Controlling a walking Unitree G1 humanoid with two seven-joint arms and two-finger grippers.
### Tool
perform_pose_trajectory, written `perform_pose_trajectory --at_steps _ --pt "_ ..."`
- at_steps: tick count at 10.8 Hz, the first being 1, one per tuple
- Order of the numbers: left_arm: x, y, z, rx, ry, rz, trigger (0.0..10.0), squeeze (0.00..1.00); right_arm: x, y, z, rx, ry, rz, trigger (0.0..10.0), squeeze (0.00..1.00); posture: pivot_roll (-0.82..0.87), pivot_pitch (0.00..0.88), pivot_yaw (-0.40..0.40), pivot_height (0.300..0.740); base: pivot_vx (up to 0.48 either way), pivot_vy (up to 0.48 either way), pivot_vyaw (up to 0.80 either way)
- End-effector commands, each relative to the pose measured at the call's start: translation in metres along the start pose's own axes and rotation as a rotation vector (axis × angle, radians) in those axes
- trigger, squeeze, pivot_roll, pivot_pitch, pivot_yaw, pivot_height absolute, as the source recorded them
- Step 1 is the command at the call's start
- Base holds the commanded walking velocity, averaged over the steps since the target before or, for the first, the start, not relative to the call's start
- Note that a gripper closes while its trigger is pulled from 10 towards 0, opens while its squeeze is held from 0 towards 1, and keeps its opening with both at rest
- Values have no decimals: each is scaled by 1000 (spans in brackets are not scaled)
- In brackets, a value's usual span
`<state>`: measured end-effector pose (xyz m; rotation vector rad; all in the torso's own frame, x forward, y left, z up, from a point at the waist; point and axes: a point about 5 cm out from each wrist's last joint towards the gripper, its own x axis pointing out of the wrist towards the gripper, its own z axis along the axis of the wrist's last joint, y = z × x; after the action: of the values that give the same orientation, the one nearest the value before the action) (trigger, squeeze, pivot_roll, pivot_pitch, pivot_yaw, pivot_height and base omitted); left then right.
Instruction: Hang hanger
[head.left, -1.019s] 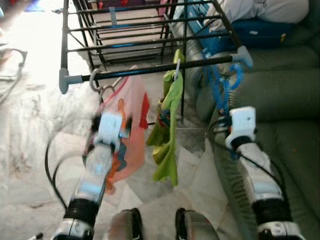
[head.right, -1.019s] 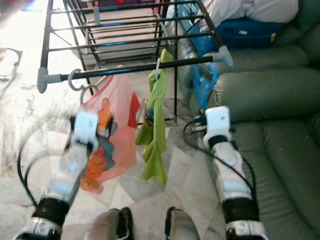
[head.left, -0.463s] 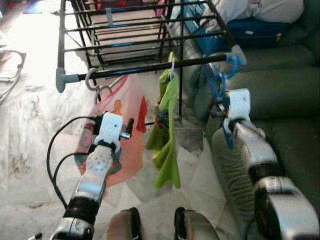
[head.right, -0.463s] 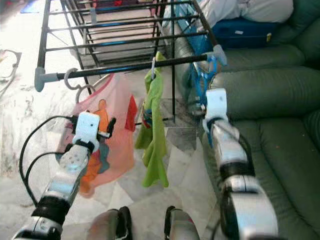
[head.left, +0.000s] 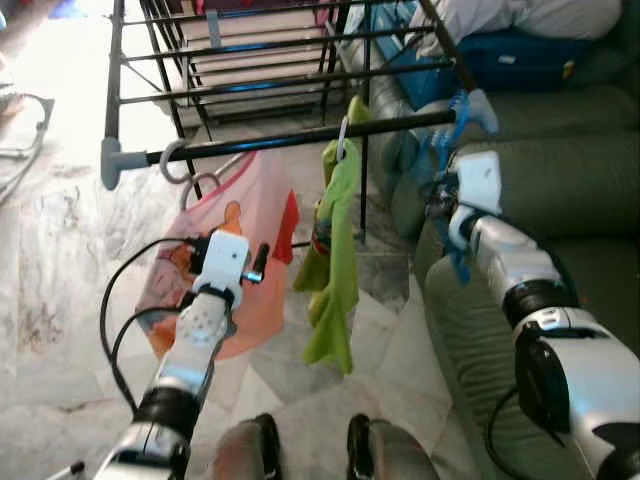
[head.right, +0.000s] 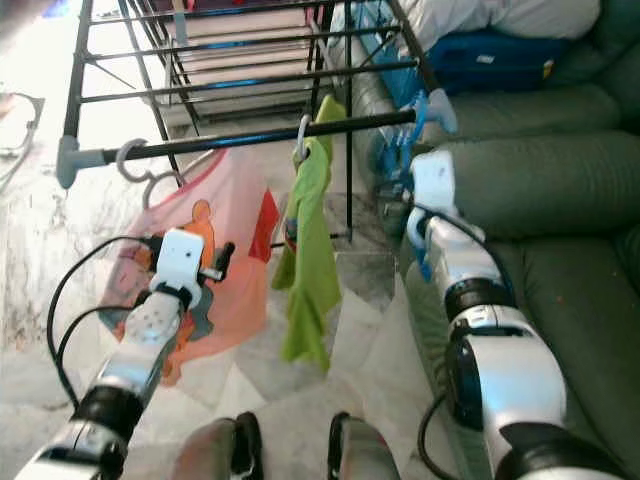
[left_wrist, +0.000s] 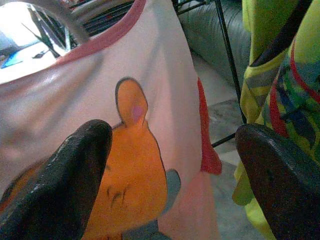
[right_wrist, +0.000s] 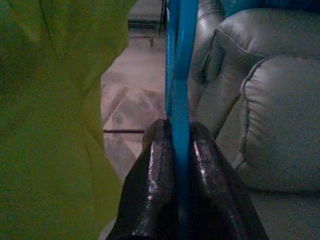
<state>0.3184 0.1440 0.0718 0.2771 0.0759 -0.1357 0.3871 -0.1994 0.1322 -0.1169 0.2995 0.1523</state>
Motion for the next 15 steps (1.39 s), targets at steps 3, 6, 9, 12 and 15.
perform_pose_trajectory --at_steps 3,6,9,12,15 --pt "1 1 -7 8 19 -8 10000 0 -6 5 -42 54 181 105 10000 0 -63 188 -4 740 0 0 0" --pt "4 3 -10 14 17 -9 10000 0 -7 11 -43 -23 164 180 10000 0 -62 189 -3 740 0 0 0" --pt "4 3 -11 14 12 -7 10000 0 -11 6 -53 -21 176 157 10000 1000 -62 189 -3 740 0 0 0" --pt "4 3 -10 16 3 -8 10000 0 -15 -5 -48 -85 84 111 10000 1000 -68 185 -3 740 0 0 0" --pt "4 3 -8 20 -7 -7 10000 0 -23 -13 -43 -89 -64 64 10000 1000 -73 182 -1 740 0 0 0"
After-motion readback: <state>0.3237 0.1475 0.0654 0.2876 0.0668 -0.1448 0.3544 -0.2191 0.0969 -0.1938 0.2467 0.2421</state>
